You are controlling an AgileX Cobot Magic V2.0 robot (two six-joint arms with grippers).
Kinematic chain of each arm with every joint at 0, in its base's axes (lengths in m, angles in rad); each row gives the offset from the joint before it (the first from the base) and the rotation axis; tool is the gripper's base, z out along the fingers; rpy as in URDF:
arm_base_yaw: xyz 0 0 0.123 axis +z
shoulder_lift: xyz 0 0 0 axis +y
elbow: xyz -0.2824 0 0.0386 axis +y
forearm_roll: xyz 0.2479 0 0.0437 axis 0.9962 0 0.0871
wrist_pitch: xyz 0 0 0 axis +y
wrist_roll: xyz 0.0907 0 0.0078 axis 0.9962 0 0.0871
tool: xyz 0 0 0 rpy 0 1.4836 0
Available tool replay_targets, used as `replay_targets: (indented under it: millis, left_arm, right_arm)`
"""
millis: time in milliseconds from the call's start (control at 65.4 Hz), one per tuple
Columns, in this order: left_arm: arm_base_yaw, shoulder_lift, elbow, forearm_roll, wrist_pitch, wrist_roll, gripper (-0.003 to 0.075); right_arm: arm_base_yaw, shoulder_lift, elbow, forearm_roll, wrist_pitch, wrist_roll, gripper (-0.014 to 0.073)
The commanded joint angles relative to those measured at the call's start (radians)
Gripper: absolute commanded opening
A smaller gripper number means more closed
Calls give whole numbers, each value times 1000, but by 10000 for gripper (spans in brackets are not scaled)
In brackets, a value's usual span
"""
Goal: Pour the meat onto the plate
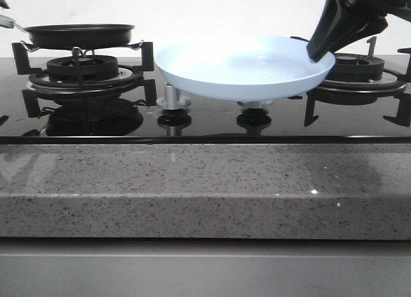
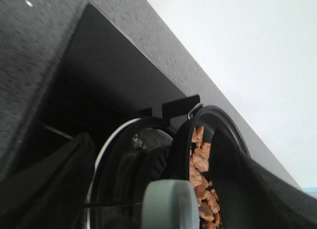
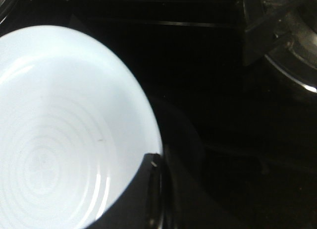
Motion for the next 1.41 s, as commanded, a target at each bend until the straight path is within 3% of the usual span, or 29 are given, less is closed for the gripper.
replay_targets:
  millis: [0,290,871,1131,1391]
  left_arm:
    - [-18,-41,-43,-66,32,5,482]
    - [-16,-39,-48,-78,34,5,445]
    - [19,-39,-48,-170,126,5,-20]
    - [35,-52,-48,-275,219,37,-20]
    - [33,-184,-31,-295,193,80,-20]
  right_arm:
    - [0,-43,-25,25,-47,-10,-68]
    - [0,-43,-25,25,-47,-10,-68]
    - [0,-43,-25,25,-47,-10,-68]
    - [0,-43,-25,25,-47,-10,-68]
    - [0,-43,-25,25,-47,-10,-68]
